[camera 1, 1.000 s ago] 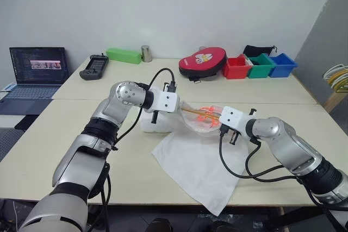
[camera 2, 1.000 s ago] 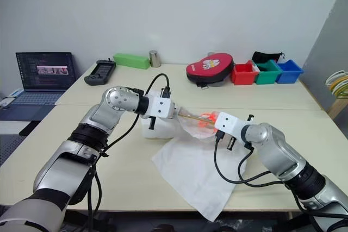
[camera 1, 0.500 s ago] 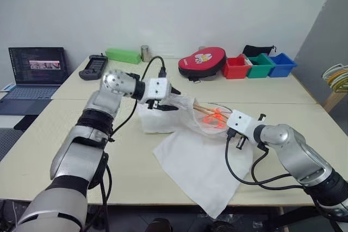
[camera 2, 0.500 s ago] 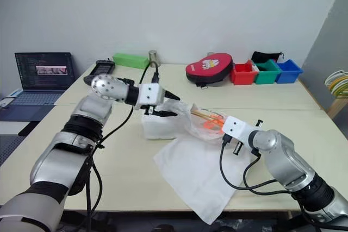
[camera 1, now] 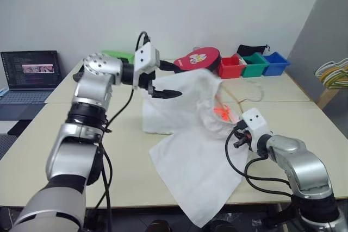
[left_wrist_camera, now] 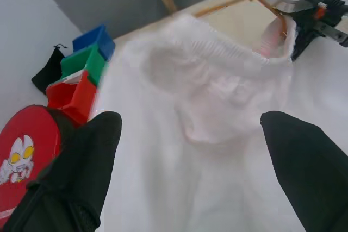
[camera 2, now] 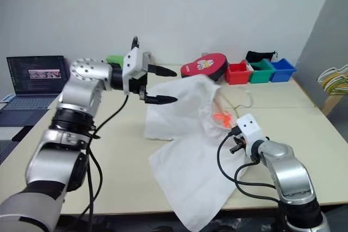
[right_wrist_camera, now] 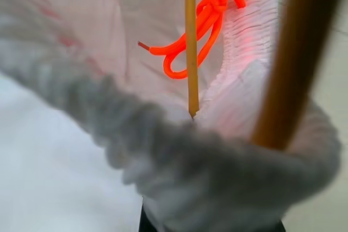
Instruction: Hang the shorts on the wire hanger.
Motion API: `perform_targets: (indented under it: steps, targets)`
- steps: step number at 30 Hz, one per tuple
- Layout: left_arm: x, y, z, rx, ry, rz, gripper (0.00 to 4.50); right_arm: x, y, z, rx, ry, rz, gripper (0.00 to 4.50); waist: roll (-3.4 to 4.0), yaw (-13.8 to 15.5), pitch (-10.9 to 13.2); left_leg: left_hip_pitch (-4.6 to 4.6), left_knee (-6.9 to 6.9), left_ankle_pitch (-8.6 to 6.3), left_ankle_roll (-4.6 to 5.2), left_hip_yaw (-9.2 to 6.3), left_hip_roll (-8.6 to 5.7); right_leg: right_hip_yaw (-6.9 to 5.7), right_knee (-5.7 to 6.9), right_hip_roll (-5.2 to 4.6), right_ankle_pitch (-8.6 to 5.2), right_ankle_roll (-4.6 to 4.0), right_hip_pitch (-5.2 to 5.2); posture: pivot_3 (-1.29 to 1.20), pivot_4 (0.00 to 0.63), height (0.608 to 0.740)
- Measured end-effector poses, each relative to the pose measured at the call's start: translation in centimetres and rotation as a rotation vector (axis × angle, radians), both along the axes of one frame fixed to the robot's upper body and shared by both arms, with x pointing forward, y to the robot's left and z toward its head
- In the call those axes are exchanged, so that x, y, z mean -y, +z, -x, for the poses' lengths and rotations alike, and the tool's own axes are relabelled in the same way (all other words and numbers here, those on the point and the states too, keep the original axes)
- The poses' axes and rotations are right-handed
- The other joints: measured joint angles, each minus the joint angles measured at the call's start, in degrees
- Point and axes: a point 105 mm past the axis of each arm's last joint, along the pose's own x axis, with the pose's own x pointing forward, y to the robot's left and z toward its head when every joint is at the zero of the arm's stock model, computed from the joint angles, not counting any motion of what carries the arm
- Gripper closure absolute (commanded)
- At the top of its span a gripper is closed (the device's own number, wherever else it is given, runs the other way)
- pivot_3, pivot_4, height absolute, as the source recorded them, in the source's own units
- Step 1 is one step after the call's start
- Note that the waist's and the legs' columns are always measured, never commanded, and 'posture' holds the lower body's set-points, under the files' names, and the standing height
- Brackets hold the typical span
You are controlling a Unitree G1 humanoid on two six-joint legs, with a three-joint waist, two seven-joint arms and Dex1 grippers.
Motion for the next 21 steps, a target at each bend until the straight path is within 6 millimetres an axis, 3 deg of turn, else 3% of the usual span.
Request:
perform_targets:
  steps: [2, 4, 8, 13, 21]
  targets:
    - [1.5, -1.6, 0.6, -0.045, -0.024, 0.034, 0.14, 1.0, -0.5, 1.1, -0.048, -0.111, -0.075, 4.50, 0.00, 0.1, 0.0, -0.03, 0.04, 0.01, -0.01, 0.01, -0.02, 0.02, -0.01, -0.04, 0.00, 0.00, -0.01, 0.05, 0.000, 0.740]
    - [2.7, -1.8, 0.7, -0.056, -0.026, 0.065, 0.14, 2.1, -0.7, 1.7, -0.075, -0.209, -0.125, 4.50, 0.01, -0.1, 0.0, -0.03, 0.07, 0.01, -0.02, 0.06, -0.04, 0.06, 0.00, -0.06, 0.01, 0.01, -0.01, 0.03, 0.000, 0.740]
    - [6.4, 0.0, 1.5, -0.025, -0.069, 0.202, 0.14, 4.9, 0.0, 2.7, -0.064, -0.445, -0.220, 4.50, 0.22, -0.8, -0.1, 0.01, 0.06, 0.00, -0.02, 0.12, -0.05, 0.12, 0.00, -0.06, 0.01, 0.02, 0.02, -0.01, 0.000, 0.740]
    - [10.4, 1.0, 3.7, -0.052, -0.170, 0.315, 0.14, 9.2, 0.7, 4.0, -0.002, -0.703, -0.215, 4.50, 0.63, -3.0, -0.4, 0.07, -0.04, 0.00, -0.01, 0.19, -0.02, 0.39, 0.00, -0.03, 0.00, 0.03, 0.02, -0.05, 0.000, 0.740]
    - [15.7, 2.1, 5.9, -0.079, -0.253, 0.431, 0.14, 15.8, 4.0, 5.5, 0.138, -1.018, -0.138, 4.50, 1.18, -5.6, -0.7, 0.17, -0.30, -0.01, 0.01, 0.83, -0.05, 1.01, -0.09, 0.08, -0.02, 0.07, 0.02, -0.09, 0.000, 0.740]
